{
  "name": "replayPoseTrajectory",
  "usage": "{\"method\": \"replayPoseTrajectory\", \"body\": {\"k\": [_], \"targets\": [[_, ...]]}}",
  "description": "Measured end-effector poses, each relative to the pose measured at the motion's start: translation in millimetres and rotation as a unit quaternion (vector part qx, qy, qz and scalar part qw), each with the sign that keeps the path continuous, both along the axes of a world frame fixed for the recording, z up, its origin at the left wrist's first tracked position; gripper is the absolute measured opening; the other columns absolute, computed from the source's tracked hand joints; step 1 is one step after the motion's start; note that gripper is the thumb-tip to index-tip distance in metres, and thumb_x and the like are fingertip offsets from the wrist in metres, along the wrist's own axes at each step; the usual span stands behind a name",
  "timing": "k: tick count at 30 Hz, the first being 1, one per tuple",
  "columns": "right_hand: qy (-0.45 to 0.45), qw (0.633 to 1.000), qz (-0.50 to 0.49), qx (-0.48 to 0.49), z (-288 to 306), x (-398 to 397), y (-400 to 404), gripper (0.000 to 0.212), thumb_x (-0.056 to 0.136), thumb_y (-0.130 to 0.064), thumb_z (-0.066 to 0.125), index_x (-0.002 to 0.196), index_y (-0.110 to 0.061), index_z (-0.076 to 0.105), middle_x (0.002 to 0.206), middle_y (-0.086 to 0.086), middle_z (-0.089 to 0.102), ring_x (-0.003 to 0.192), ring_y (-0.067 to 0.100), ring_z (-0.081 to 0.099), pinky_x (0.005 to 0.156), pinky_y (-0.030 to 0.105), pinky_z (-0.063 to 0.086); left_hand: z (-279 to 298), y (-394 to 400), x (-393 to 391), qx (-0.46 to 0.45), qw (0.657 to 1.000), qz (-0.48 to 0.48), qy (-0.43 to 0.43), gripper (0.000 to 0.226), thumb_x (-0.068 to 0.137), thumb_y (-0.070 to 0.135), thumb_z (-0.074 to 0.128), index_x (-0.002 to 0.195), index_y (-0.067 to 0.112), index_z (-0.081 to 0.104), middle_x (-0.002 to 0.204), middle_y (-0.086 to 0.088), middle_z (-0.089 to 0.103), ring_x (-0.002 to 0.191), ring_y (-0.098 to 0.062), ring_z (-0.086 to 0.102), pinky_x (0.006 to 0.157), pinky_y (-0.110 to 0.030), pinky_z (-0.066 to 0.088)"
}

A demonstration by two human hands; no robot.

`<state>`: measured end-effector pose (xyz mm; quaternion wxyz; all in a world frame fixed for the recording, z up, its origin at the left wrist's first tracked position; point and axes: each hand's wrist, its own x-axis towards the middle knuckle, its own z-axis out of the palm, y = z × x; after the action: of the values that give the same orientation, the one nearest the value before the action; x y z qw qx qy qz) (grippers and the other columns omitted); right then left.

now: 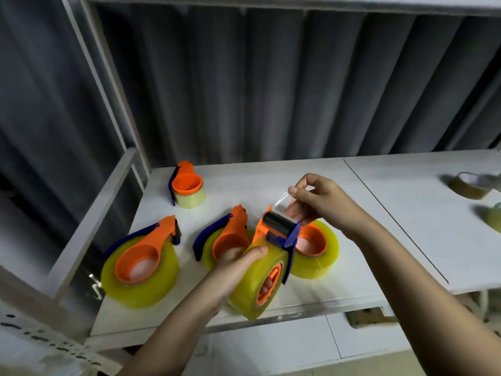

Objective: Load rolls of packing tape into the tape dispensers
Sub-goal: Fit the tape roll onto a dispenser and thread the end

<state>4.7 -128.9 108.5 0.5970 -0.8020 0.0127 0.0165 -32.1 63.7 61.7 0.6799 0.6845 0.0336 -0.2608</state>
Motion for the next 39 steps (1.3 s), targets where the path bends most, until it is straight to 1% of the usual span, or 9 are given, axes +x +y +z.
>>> {"method": "replayPoseTrajectory", "body": {"k": [10,14,17,19,21,24,29,33,39], "targets": [[-0.045,0.998,0.016,-0.035,-9.4,-2.0,-2.4,0.017,0.096,-0.018,0.054,0.087,-0.007,0.046,0.061,0.004,0.07,0.051,0.016,0.064,0.051,0.024,0.053,-16.1,-14.0,-5.0,-0.014,0.999,-0.028,-0.024,0.018,0.096,0.016,0.052,0.086,0.007,0.064,0.057,-0.001,0.068,0.048,-0.008,0.064,0.05,-0.017,0.053],[-0.058,0.995,0.034,-0.073,-5.0,0.8,-3.5,0.018,0.096,-0.018,0.054,0.091,-0.002,0.047,0.056,-0.002,0.068,0.051,0.011,0.064,0.051,0.022,0.053,-25.4,-9.1,3.9,0.096,0.99,-0.05,-0.091,0.04,0.089,0.052,0.054,0.083,0.014,0.065,0.068,0.002,0.065,0.067,-0.012,0.064,0.068,-0.025,0.051],[-0.041,0.995,0.053,-0.074,-3.0,4.2,-5.6,0.018,0.097,-0.019,0.053,0.091,-0.003,0.047,0.059,-0.001,0.069,0.054,0.012,0.065,0.052,0.021,0.053,-15.5,0.9,5.7,0.406,0.874,-0.105,-0.245,0.064,0.081,0.077,0.033,0.083,0.019,0.059,0.073,0.002,0.059,0.069,-0.012,0.059,0.066,-0.03,0.045],[-0.03,0.995,0.068,-0.065,-2.4,6.4,-7.0,0.017,0.097,-0.02,0.053,0.09,-0.005,0.046,0.065,0.004,0.072,0.056,0.016,0.066,0.052,0.022,0.053,3.4,-0.5,10.1,0.463,0.802,-0.015,-0.376,0.051,0.087,0.068,0.035,0.093,0.023,0.058,0.085,0.007,0.062,0.081,-0.01,0.059,0.069,-0.028,0.045],[-0.024,0.995,0.079,-0.057,-2.3,9.0,-7.7,0.017,0.097,-0.021,0.053,0.089,-0.007,0.046,0.071,0.01,0.073,0.057,0.02,0.067,0.052,0.023,0.053,17.4,-9.6,25.6,0.31,0.863,0.03,-0.398,0.03,0.09,0.053,0.049,0.097,0.025,0.059,0.096,0.012,0.061,0.092,-0.008,0.058,0.08,-0.028,0.047],[-0.026,0.994,0.082,-0.062,-3.3,10.0,-7.2,0.018,0.097,-0.022,0.053,0.09,-0.006,0.048,0.07,0.009,0.073,0.059,0.02,0.068,0.053,0.026,0.054,22.1,-32.6,56.8,0.124,0.957,-0.055,-0.255,0.017,0.084,0.042,0.063,0.089,0.026,0.06,0.092,0.006,0.065,0.095,-0.015,0.061,0.088,-0.032,0.046],[-0.025,0.994,0.097,-0.052,-6.2,16.9,-3.4,0.019,0.097,-0.023,0.054,0.091,-0.006,0.048,0.077,0.019,0.073,0.06,0.024,0.067,0.057,0.031,0.054,18.0,-39.6,71.2,0.055,0.979,-0.035,-0.196,0.012,0.09,0.024,0.06,0.082,0.014,0.06,0.082,-0.002,0.061,0.083,-0.016,0.056,0.077,-0.027,0.041],[0.001,0.993,0.111,-0.044,-3.4,24.1,-7.1,0.017,0.097,-0.023,0.053,0.09,-0.008,0.048,0.078,0.012,0.074,0.06,0.021,0.068,0.058,0.029,0.054,22.6,-40.7,76.1,0.018,0.988,-0.031,-0.15,0.017,0.078,0.034,0.061,0.08,0.017,0.063,0.083,-0.005,0.063,0.084,-0.021,0.057,0.078,-0.034,0.041],[0.086,0.984,0.149,-0.042,5.9,26.3,-19.2,0.019,0.097,-0.028,0.052,0.094,-0.009,0.05,0.089,0.014,0.074,0.072,0.02,0.072,0.062,0.027,0.053,20.1,-48.4,79.4,0.023,0.986,-0.025,-0.164,0.018,0.086,0.016,0.056,0.069,0.017,0.058,0.071,0.001,0.058,0.074,-0.016,0.053,0.072,-0.028,0.039]]}}
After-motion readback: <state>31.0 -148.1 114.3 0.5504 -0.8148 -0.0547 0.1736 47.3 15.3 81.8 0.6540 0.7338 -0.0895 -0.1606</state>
